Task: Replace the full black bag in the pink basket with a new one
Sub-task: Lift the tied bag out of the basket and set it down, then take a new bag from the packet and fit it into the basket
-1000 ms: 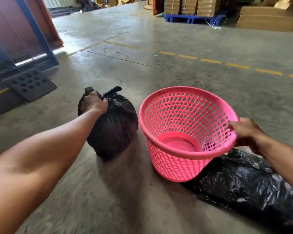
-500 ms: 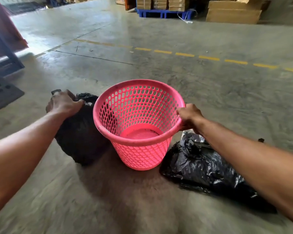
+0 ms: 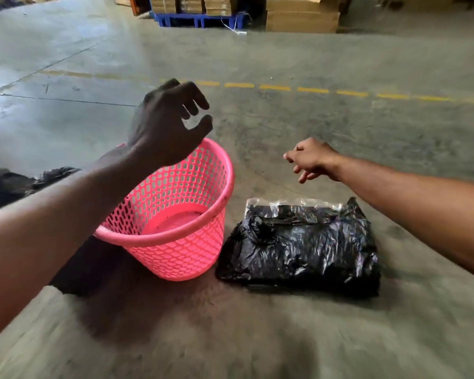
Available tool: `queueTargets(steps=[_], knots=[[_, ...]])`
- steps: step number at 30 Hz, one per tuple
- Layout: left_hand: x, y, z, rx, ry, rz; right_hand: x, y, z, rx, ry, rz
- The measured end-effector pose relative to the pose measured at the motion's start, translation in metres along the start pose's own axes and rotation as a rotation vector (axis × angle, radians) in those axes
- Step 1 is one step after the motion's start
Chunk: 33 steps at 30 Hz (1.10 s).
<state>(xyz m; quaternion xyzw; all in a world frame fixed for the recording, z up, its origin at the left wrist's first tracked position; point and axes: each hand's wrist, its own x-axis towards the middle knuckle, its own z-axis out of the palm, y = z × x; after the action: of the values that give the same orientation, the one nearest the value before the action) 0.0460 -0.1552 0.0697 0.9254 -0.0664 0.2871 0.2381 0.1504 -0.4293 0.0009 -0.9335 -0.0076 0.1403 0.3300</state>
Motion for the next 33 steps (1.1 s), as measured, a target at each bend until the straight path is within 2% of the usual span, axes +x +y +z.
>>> queueTargets(steps=[2, 4, 8, 12, 14, 17, 21, 24, 27, 30, 33], knots=[[-0.011, 0.031, 0.038, -0.091, -0.125, 0.094, -0.002, 0.033, -0.014, -0.02, 0.029, 0.023], [-0.029, 0.049, 0.077, -0.11, -0.289, 0.108, -0.006, 0.072, -0.022, 0.015, 0.065, 0.073], [-0.076, 0.047, 0.166, -0.037, -0.655, -0.136, -0.015, 0.174, -0.02, 0.021, 0.199, 0.267], [-0.127, 0.019, 0.23, 0.011, -0.817, -0.404, -0.034, 0.258, 0.003, 0.005, 0.339, 0.515], [-0.146, 0.007, 0.253, 0.08, -0.882, -0.504, -0.037, 0.287, 0.025, 0.054, 0.295, 0.591], [-0.165, -0.001, 0.273, 0.163, -0.906, -0.628, -0.04, 0.309, 0.059, 0.174, 0.243, 0.617], [-0.184, -0.014, 0.292, 0.18, -0.829, -0.764, -0.038, 0.322, 0.068, 0.231, 0.348, 0.583], [-0.191, -0.02, 0.299, 0.172, -0.822, -0.75, -0.038, 0.332, 0.057, 0.323, 0.453, 0.547], [-0.192, -0.019, 0.298, 0.196, -0.783, -0.702, -0.041, 0.342, 0.046, 0.549, 0.523, 0.487], [-0.195, -0.017, 0.3, 0.206, -0.779, -0.683, -0.045, 0.346, 0.042, 0.907, 0.441, 0.494], [-0.196, -0.011, 0.299, 0.157, -0.826, -0.655, -0.052, 0.342, 0.043, 1.066, 0.178, 0.551]])
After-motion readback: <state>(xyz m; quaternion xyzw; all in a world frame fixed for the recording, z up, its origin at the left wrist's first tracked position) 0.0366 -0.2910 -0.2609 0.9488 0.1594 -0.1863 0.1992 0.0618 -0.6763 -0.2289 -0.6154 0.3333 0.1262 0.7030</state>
